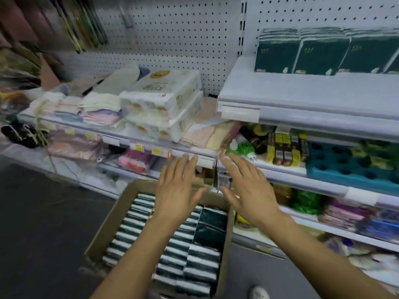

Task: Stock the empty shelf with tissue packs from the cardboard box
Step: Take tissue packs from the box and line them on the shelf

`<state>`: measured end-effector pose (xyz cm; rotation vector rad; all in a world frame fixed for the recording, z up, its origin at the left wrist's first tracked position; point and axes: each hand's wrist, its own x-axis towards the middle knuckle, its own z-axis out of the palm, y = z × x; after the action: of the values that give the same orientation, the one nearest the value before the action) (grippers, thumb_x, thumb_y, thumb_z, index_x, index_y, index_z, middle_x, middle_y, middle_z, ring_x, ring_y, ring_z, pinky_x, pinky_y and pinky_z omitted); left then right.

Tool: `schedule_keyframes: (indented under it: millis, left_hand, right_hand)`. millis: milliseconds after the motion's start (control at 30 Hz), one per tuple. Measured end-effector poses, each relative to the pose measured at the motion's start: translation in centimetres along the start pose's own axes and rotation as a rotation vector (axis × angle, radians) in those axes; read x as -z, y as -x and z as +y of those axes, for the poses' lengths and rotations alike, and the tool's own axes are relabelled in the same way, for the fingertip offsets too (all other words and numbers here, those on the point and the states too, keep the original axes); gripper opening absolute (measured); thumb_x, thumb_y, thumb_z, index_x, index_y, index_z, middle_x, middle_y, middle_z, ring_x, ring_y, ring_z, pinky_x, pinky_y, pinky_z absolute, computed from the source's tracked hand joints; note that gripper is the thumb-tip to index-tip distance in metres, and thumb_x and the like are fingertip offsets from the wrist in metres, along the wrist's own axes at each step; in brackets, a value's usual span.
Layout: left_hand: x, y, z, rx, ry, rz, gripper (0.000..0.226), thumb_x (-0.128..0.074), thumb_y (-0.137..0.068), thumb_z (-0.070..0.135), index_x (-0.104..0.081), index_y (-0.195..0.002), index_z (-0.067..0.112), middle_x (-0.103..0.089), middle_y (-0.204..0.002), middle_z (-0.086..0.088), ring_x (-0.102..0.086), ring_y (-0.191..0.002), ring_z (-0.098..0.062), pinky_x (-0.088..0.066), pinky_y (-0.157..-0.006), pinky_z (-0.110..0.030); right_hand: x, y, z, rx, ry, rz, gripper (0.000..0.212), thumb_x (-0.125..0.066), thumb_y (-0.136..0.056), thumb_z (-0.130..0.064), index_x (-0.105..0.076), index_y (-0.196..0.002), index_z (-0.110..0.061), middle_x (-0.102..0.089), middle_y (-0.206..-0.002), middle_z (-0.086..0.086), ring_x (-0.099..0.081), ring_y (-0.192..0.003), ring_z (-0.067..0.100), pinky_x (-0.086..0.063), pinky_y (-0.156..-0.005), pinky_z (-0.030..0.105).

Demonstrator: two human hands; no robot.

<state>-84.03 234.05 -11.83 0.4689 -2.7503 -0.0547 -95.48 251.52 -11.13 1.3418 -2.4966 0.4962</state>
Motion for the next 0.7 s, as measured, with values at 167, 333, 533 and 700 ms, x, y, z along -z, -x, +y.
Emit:
schedule_keyframes:
  millis: [167, 333, 533, 700]
  left_hand:
    - [-2.8, 4.3, -2.3, 0.077, 0.094, -0.195, 0.079, -0.048, -0.095, 0.056, -0.009, -0.157, 0.025, -0.021, -0.162, -0.001, -0.023, -0.147, -0.025, -0.02, -0.117, -0.043]
    - [-7.3, 6.8, -3.7, 0.119, 0.119, -0.356, 0.078, -0.047, -0.096, 0.055, -0.01, -0.157, 0.022, -0.026, -0.159, -0.002, -0.028, -0.143, -0.025, -0.024, -0.116, -0.041]
    - [-15.3, 7.9, -4.1, 0.181, 0.206, -0.513, 0.073, -0.048, -0.098, 0.049, -0.014, -0.156, 0.022, -0.026, -0.159, 0.0, -0.027, -0.143, -0.022, -0.027, -0.116, -0.039]
    - [-22.3, 7.1, -4.1, 0.164, 0.272, -0.614, 0.071, -0.053, -0.097, 0.043, -0.019, -0.155, 0.022, -0.034, -0.154, -0.002, -0.035, -0.138, -0.023, -0.035, -0.111, -0.041]
  right_hand:
    - [-4.6, 3.2, -1.7, -0.093, -0.029, -0.165, 0.056, -0.051, -0.095, -0.042, -0.039, -0.145, -0.019, -0.044, -0.145, 0.006, -0.047, -0.125, 0.03, -0.048, -0.093, 0.044]
    - [-9.1, 5.5, -1.4, -0.111, -0.026, -0.339, 0.051, -0.06, -0.091, -0.036, -0.051, -0.137, -0.016, -0.057, -0.132, 0.006, -0.056, -0.117, 0.03, -0.048, -0.092, 0.042]
    - [-15.4, 5.7, 1.2, -0.103, 0.005, -0.498, 0.047, -0.061, -0.091, -0.031, -0.051, -0.136, -0.021, -0.059, -0.126, 0.003, -0.055, -0.117, 0.026, -0.042, -0.095, 0.038]
    - [-22.1, 3.1, 3.6, -0.065, 0.071, -0.669, 0.05, -0.046, -0.098, -0.031, -0.033, -0.146, -0.024, -0.046, -0.141, 0.003, -0.039, -0.13, 0.023, -0.028, -0.104, 0.033]
